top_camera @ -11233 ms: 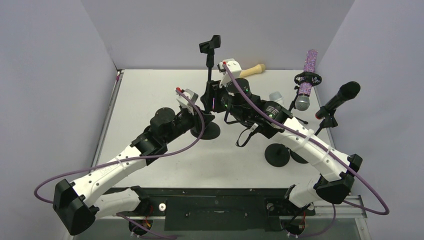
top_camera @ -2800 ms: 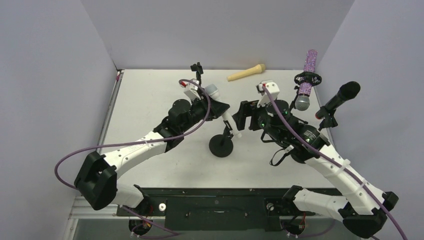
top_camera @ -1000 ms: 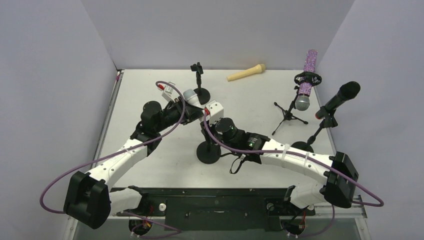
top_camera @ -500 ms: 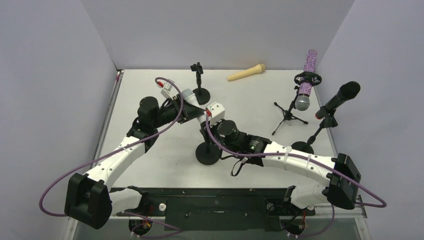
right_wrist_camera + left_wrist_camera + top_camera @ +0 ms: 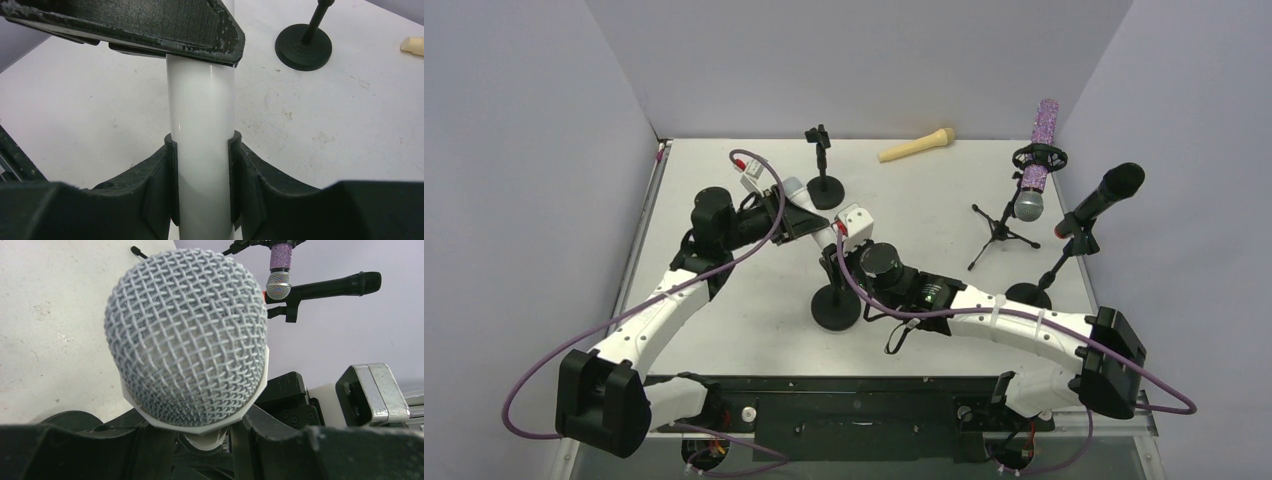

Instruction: Remove the microphone from the stand

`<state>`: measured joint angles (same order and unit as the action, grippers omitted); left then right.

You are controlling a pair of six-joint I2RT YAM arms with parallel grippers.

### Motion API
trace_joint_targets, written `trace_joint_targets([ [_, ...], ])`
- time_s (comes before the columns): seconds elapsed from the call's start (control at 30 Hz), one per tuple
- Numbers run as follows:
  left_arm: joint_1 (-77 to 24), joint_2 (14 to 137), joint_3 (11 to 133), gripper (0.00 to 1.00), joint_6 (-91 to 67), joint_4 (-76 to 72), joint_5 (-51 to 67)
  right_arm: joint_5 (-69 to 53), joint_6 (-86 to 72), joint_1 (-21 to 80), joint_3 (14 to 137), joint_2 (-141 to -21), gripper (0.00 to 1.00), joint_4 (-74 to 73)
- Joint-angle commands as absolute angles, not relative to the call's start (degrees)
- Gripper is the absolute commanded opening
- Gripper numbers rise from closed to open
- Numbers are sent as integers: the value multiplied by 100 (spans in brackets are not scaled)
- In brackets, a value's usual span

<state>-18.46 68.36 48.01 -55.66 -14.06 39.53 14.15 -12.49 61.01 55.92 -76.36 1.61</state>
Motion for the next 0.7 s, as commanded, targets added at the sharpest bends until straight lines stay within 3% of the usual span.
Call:
trace_joint_targets([
  [0.0,-1157,6700,5522,0,-5223,-2524,2899,1819,-1283,6138,5268,-7279,13,-979],
  [0.67,-791,6911,6019,0,-5101,-2343,3085,1902,-1304,6170,5003,-7153,13,-941],
])
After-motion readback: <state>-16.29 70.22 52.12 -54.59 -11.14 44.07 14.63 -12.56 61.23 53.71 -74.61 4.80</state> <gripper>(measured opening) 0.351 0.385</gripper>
